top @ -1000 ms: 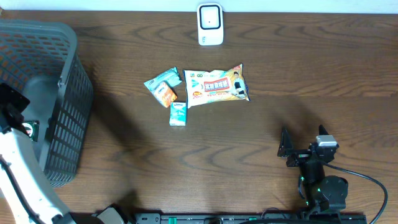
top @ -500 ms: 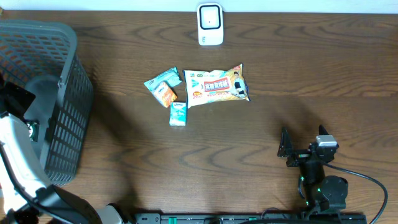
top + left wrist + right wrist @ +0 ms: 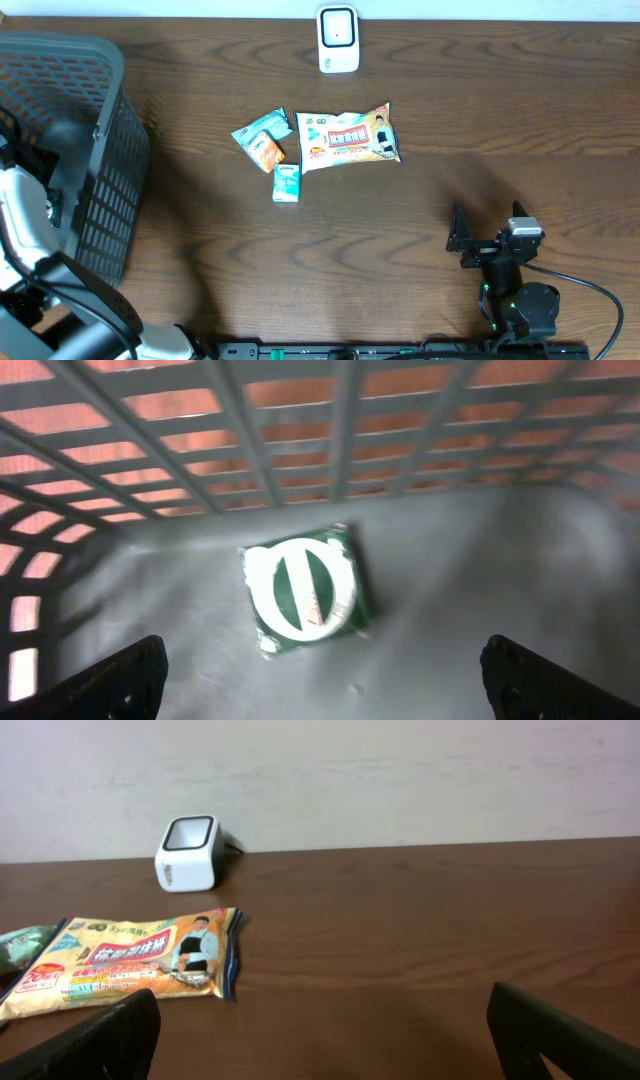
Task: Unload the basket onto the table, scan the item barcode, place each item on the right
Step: 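Reach the left gripper into the basket and grasp the green Zam-Buk tin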
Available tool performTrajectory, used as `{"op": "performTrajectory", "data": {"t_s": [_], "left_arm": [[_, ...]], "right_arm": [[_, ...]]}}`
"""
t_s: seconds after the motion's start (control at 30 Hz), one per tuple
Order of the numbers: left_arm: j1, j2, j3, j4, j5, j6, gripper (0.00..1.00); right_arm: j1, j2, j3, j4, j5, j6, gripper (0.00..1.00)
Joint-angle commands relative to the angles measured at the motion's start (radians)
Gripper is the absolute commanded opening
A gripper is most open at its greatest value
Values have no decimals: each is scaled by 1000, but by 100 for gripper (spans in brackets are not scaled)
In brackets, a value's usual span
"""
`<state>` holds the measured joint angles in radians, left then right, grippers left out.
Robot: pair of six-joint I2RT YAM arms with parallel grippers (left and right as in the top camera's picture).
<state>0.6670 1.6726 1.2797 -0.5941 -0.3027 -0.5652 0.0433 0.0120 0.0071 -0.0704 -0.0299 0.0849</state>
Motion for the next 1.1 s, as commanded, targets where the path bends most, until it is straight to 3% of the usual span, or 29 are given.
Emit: {"op": "performTrajectory", "data": {"t_s": [0.0,0.33,0.6,1.07], "left_arm": [[5,54,-8,2,-119,-15,98],[5,163,-8,55,-121,74,98],[5,205,-14,68,-102,-85,98],[5,274,-33,171,-47,-96,98]], "right_arm": [[0,-5,-2,-5,1,-15,99],[0,-5,-2,-5,1,-15,99],[0,-5,-2,-5,1,-15,99],[0,-5,-2,-5,1,-15,99]]}}
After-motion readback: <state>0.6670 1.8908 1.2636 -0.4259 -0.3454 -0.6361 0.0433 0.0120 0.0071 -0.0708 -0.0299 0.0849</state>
